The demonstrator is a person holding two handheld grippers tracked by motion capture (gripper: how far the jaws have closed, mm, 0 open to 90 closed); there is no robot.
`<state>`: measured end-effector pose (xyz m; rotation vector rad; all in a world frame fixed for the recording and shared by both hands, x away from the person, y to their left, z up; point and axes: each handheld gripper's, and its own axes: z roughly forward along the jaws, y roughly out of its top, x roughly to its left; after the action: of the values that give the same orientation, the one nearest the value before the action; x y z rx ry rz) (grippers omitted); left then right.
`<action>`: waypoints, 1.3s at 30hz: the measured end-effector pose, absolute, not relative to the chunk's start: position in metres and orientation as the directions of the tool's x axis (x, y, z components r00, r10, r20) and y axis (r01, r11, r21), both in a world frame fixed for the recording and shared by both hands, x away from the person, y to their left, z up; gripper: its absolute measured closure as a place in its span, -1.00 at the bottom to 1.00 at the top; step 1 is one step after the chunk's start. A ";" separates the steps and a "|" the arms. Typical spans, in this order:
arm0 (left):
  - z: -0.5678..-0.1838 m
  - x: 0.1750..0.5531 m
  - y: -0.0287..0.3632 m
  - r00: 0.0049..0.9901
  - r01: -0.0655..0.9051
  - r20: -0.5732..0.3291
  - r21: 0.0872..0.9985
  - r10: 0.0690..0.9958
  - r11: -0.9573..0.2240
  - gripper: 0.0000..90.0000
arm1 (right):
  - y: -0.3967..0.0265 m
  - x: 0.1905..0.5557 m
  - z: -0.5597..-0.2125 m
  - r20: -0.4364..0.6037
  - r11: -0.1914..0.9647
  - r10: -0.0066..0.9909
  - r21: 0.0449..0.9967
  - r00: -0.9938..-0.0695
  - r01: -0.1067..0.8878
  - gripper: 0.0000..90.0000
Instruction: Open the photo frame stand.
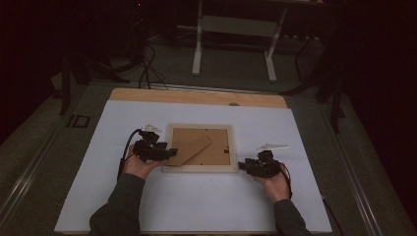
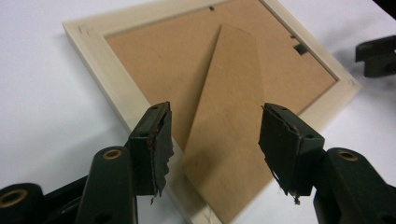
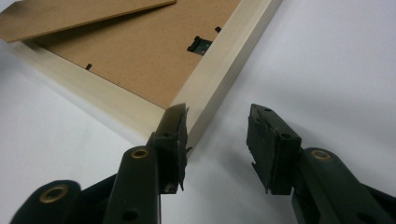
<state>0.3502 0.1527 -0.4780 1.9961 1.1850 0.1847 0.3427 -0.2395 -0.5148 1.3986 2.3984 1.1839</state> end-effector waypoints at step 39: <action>-0.500 0.409 0.101 0.666 0.699 -0.271 0.551 0.695 -0.456 -0.29 | -0.239 0.343 -0.518 0.278 0.272 0.774 0.666 -0.569 0.695 0.23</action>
<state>0.4091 0.1015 -0.5001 2.2373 1.0711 -0.0084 0.3432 -0.2393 -0.5182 1.4047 2.4228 1.1839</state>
